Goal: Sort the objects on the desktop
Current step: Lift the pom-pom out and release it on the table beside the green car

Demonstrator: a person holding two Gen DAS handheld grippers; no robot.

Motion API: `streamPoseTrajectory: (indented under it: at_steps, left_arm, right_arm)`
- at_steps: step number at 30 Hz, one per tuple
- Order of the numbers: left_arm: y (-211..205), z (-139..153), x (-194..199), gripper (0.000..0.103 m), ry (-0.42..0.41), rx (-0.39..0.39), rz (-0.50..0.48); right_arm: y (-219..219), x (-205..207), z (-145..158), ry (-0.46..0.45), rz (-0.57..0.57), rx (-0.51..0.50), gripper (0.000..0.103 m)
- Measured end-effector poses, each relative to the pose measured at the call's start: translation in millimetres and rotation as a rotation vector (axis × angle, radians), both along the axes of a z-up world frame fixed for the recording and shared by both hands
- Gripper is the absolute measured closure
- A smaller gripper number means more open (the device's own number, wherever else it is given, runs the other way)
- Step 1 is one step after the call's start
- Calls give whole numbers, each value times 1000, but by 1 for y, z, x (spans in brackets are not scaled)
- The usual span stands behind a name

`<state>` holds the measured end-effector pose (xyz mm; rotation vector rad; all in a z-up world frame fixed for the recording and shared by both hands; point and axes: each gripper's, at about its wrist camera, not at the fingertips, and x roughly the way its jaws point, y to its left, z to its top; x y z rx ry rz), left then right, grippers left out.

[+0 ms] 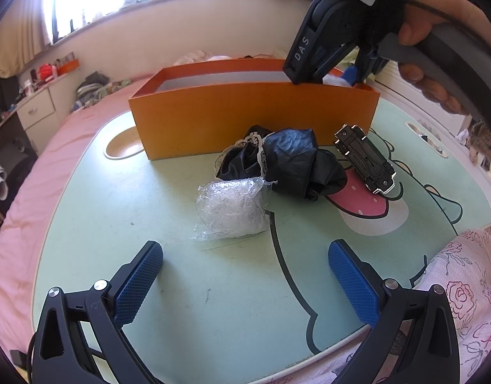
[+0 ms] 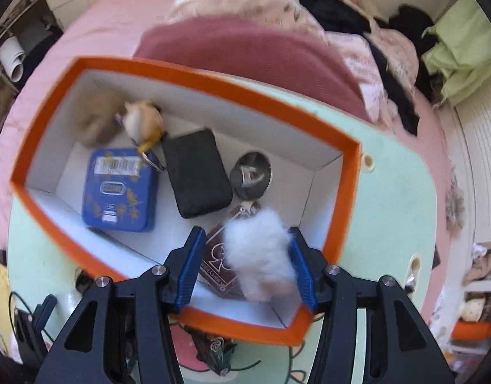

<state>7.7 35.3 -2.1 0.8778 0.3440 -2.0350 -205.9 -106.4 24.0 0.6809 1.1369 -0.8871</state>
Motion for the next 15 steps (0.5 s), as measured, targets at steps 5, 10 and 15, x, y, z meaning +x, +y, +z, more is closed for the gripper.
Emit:
streamPoseTrajectory:
  at_steps: [5, 10, 15]
  left_arm:
    - [1, 0, -2, 0, -1, -1, 20]
    - [1, 0, -2, 0, -1, -2, 24]
    - [1, 0, -2, 0, -1, -1, 27]
  right_arm:
    - [-1, -12, 4, -99, -26, 19, 78]
    - [13, -39, 36, -301, -42, -107, 78]
    - [64, -77, 55, -533, 10, -139, 78]
